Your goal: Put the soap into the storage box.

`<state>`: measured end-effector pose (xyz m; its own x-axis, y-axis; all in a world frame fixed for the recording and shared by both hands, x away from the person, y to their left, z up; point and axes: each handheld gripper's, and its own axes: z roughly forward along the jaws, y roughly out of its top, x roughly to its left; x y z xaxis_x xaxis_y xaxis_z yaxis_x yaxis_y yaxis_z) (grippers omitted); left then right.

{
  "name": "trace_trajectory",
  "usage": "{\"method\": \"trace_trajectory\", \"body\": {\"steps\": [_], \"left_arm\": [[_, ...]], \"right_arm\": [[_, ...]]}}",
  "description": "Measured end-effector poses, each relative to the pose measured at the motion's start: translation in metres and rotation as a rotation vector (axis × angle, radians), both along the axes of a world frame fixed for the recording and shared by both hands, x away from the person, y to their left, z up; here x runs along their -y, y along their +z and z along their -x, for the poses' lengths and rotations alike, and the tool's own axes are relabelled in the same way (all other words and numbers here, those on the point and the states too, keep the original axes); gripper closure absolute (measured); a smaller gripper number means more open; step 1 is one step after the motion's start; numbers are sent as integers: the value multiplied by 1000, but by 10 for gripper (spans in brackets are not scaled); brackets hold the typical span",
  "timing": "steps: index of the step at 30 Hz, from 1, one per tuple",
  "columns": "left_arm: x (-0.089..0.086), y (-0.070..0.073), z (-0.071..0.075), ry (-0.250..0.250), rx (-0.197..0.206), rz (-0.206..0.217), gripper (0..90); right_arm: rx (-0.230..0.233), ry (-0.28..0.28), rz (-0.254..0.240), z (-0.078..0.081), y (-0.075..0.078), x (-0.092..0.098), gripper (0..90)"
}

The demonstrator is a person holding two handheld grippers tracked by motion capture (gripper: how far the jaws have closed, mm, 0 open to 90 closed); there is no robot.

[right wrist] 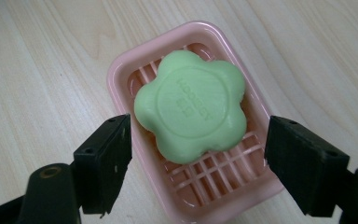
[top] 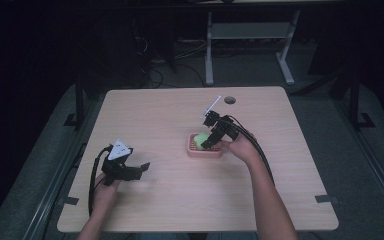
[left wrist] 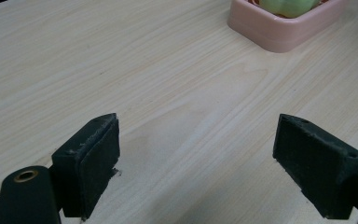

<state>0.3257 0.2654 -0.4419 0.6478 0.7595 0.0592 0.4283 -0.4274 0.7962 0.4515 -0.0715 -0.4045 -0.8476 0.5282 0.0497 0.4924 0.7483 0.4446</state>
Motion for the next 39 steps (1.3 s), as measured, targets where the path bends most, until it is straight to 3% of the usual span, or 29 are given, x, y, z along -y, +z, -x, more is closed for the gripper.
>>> {"method": "trace_trajectory", "body": {"steps": [39], "left_arm": [[1, 0, 0, -3, 1, -7, 144]], "right_arm": [[22, -65, -34, 19, 13, 40, 225]]}}
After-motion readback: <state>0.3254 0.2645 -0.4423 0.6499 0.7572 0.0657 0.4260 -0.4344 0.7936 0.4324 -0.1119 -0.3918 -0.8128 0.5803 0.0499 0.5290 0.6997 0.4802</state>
